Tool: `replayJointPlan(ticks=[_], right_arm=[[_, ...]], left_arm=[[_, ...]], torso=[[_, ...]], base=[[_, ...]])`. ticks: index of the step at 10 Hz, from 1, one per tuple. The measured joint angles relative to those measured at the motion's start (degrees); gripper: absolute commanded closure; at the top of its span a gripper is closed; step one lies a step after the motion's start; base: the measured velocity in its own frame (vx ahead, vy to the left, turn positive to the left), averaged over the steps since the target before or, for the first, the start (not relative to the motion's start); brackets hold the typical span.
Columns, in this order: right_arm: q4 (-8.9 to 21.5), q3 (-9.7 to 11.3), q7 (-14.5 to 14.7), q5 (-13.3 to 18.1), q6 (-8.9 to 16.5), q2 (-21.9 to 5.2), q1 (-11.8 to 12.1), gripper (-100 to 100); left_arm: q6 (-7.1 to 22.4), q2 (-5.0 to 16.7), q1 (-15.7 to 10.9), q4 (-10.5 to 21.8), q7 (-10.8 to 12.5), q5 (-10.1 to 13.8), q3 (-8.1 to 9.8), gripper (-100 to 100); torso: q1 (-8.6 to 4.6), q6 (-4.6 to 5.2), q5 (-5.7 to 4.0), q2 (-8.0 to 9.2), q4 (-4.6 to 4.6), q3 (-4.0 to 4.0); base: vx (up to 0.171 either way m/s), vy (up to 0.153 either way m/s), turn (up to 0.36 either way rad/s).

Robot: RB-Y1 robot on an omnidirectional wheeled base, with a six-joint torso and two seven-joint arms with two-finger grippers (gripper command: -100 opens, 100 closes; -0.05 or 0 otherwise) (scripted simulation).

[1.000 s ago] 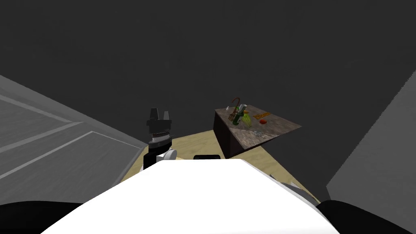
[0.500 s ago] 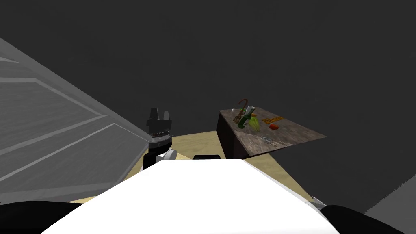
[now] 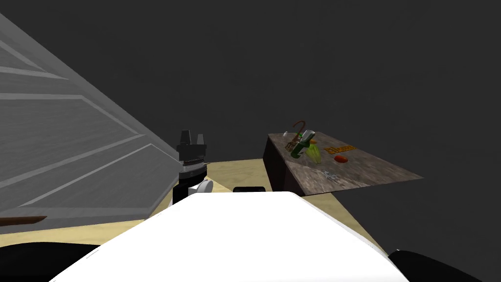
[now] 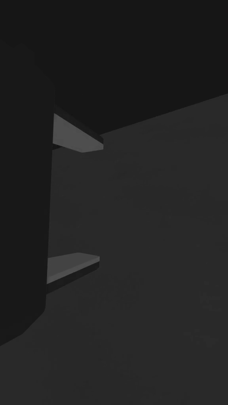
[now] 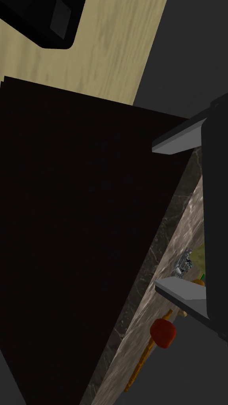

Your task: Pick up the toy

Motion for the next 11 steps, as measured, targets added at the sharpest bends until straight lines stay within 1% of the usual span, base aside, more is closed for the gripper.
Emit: replayJointPlan(ticks=[2, 3, 4, 6, 8, 10, 11], right_arm=[[0.8, 0.4, 0.1, 3.0, 2.0, -2.3, 1.3, -100], [1.0, -0.1, 0.4, 4.7, 2.1, -2.5, 1.9, -100], [1.8, -0.5, 0.8, 6.4, 2.2, -3.5, 2.6, -100], [2.6, -0.2, 1.1, 9.3, 3.6, -5.9, 3.6, -100], [3.2, 0.2, 1.6, 12.1, 5.0, -7.7, 4.5, -100], [3.8, 0.3, 2.3, 14.9, 5.9, -9.5, 5.3, -100], [4.0, 0.1, 2.5, 16.6, 5.9, -9.6, 5.4, -100]], left_arm=[[0.0, 0.0, 0.0, 0.0, 0.0, 0.0, 0.00, 0], [0.0, 0.0, 0.0, 0.0, 0.0, 0.0, 0.01, 0], [0.0, 0.0, 0.0, 0.0, 0.0, 0.0, 0.00, 0], [0.0, 0.0, 0.0, 0.0, 0.0, 0.0, 0.00, 0], [0.0, 0.0, 0.0, 0.0, 0.0, 0.0, 0.00, 0], [0.0, 0.0, 0.0, 0.0, 0.0, 0.0, 0.00, 0], [0.0, 0.0, 0.0, 0.0, 0.0, 0.0, 0.01, 0]], torso=[[-0.02, 0.02, -0.01, -0.03, 0.00, -0.01], [0.00, 0.06, -0.01, -0.01, 0.00, 0.00], [-0.02, 0.02, -0.01, -0.02, 0.00, -0.01], [-0.04, 0.03, -0.02, -0.03, 0.00, -0.02], [-0.06, 0.03, -0.03, -0.03, 0.00, -0.02], [-0.04, 0.03, -0.03, -0.04, 0.00, -0.02], [-0.04, 0.08, -0.03, -0.04, 0.00, -0.02]], base=[[0.039, -0.028, 0.143], [0.039, -0.030, 0.157], [0.032, -0.030, 0.103], [0.038, -0.034, 0.127], [0.037, -0.043, 0.119], [0.042, -0.041, 0.106], [0.054, -0.045, 0.119]])
